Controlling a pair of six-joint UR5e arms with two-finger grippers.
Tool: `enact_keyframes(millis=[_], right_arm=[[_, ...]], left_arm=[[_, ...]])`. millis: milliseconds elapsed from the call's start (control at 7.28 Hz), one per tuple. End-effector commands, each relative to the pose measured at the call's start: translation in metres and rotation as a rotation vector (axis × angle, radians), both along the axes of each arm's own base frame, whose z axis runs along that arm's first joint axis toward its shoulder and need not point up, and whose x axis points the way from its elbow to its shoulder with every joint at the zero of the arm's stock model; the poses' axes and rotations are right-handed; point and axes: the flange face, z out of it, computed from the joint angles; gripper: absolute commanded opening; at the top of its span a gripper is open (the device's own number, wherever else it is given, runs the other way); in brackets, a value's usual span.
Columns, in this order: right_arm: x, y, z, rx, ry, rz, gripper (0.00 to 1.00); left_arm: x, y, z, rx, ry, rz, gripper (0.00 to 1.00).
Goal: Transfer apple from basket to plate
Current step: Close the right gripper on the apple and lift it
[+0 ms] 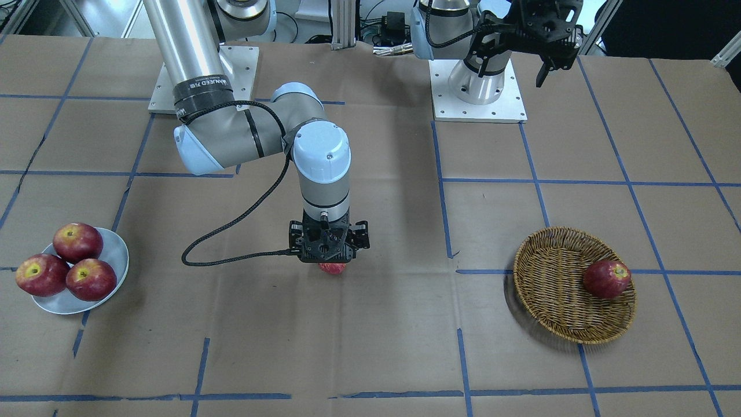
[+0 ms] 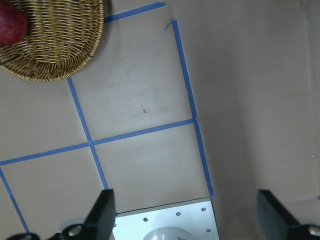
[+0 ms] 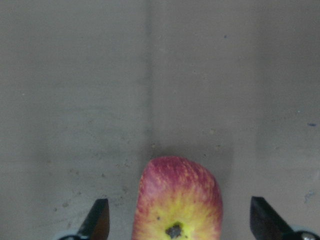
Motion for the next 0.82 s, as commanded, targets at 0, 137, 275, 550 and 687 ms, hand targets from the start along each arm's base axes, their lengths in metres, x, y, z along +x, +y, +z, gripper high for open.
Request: enact_keyframes(millis=[0,137,275,550,687], right_arm=[[-0.0013,0.0026,-0.0253,0.009,0.010,0.001,1.00],[-0.0001,0.0025,-0.0304,0.017,0.012,0.001,1.00],[-0.0008,0.0015,-0.0310,0.019,0.012,0.001,0.85],[-0.0007,0.0014,-0.0249,0.010,0.009,-0.001,0.51],[-0.0001,-0.0001,-0.0221,0.004,0.007,0.001,0.51]], left_arm=[[0.0005,0.0034,0.0012,-0.003,0.000,0.000,0.99],[0.0007,-0.0007,-0.0004,0.001,0.000,0.002,0.99],[0.0003,-0.0033,-0.0025,0.007,0.000,0.002,0.99],[0.0008,-0.0028,-0.0040,0.009,0.000,0.002,0.99],[0.0009,-0.0039,-0.0041,0.006,0.000,0.002,0.99]])
